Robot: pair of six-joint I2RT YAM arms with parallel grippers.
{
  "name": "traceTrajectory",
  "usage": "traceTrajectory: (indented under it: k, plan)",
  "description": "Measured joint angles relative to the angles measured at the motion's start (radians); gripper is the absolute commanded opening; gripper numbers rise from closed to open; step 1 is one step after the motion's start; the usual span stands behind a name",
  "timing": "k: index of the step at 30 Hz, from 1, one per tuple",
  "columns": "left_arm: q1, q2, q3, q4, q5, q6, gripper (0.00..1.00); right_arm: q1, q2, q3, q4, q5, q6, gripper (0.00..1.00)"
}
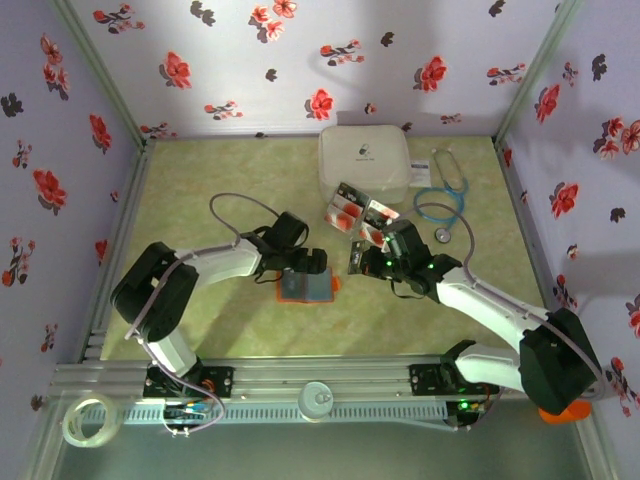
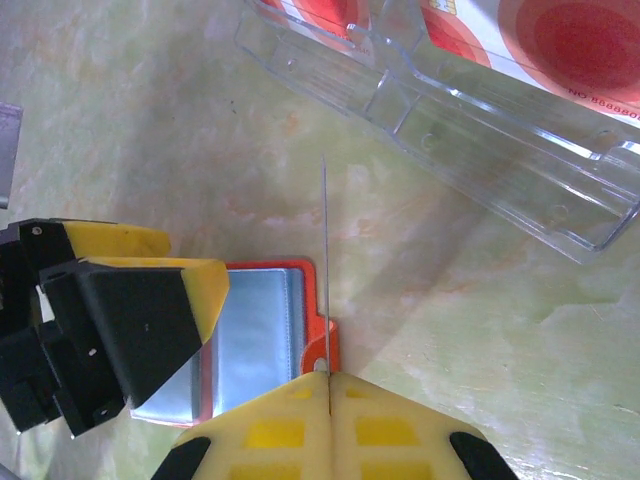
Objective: Put the credit cards into the card holder
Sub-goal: Rotate the card holder at the center of the table, then insert the credit card into the card slot.
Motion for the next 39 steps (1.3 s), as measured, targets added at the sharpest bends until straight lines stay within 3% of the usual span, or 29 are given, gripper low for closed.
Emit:
traceTrajectory:
  k: [14,24,39]
  plan:
    - [0.023,-0.158,-0.002,-0.039,-0.030,-0.002,1.00,0.007,0.032,-0.003,0.084,-0.054,0.013,0.00]
    - [0.023,-0.373,-0.211,-0.077,-0.113,-0.069,1.00,0.106,0.065,-0.038,0.238,-0.060,0.048,0.00]
    - [0.023,-0.399,-0.303,-0.080,-0.186,-0.077,1.00,0.204,0.204,-0.107,0.496,-0.031,0.117,0.00]
